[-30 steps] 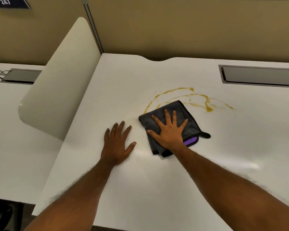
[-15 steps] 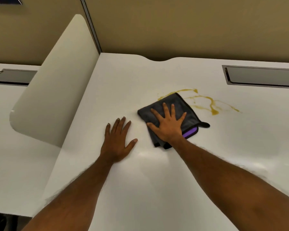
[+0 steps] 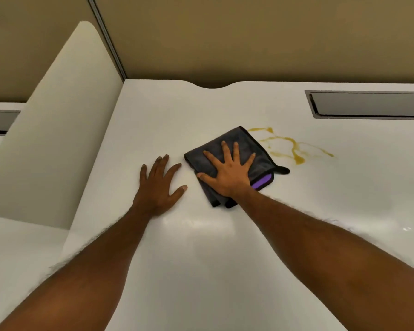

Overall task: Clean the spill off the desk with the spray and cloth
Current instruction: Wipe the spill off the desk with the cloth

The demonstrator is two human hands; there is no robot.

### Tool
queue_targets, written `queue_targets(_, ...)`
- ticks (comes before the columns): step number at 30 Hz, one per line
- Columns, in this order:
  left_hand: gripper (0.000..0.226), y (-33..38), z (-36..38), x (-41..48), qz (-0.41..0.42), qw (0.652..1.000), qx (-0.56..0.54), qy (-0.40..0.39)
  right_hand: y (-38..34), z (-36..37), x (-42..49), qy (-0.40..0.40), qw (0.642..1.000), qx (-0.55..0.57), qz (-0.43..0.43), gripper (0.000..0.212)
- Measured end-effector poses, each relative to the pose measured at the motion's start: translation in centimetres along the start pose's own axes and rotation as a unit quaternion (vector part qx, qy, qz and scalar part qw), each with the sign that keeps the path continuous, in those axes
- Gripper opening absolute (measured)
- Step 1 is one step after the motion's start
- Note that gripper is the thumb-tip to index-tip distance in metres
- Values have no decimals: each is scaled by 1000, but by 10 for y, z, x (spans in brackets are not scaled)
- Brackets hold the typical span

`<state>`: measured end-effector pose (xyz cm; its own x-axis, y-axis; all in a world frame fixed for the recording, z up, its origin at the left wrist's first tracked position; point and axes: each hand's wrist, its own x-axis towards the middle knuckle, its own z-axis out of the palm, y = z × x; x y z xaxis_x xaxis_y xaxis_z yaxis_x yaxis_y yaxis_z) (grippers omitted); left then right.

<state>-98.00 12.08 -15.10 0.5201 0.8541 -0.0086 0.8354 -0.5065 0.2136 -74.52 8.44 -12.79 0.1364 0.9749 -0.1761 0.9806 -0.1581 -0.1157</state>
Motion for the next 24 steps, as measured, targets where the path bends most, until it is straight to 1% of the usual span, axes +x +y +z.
queue_targets(3, 74, 2, 1, -3, 4, 1000, -6, 8, 24, 0, -12, 10, 997, 18, 68, 77)
queue_targets(5, 74, 3, 1, -4, 2, 1000, -16, 13, 28, 4, -40, 26, 996, 13, 90, 79)
queue_targets(6, 74, 3, 0, -4, 0, 1000, -18, 15, 23, 7, -54, 28, 996, 9, 81, 81)
queue_targets(8, 73, 2, -1, -3, 1, 1000, -17, 16, 9, 12, -69, 18, 999, -1, 33, 81)
queue_targets(10, 72, 3, 0, -2, 3, 1000, -13, 15, -2, 12, -58, 3, 1000, -11, -20, 80)
queue_targets(12, 72, 3, 1, -2, 5, 1000, -11, 20, -5, 6, -26, -10, 998, -10, -54, 79)
queue_targets(14, 71, 2, 1, -3, 6, 1000, -12, 26, 3, -1, 6, -17, 998, -12, -55, 78)
queue_targets(16, 69, 2, -1, -3, 6, 999, -15, 32, 22, -8, 25, -11, 1000, -10, -19, 79)
queue_targets(18, 67, 4, -1, -5, 7, 999, -20, 43, 48, -12, 24, 4, 1000, 6, 27, 80)
queue_targets(20, 65, 5, -1, -6, 7, 998, -22, 53, 63, -9, 2, 18, 999, 16, 44, 79)
queue_targets(22, 64, 4, -1, -5, 5, 998, -20, 53, 58, 1, -33, 36, 999, 13, 7, 78)
queue_targets(24, 64, 3, -1, -4, 4, 999, -17, 42, 40, 8, -57, 20, 998, 8, -58, 79)
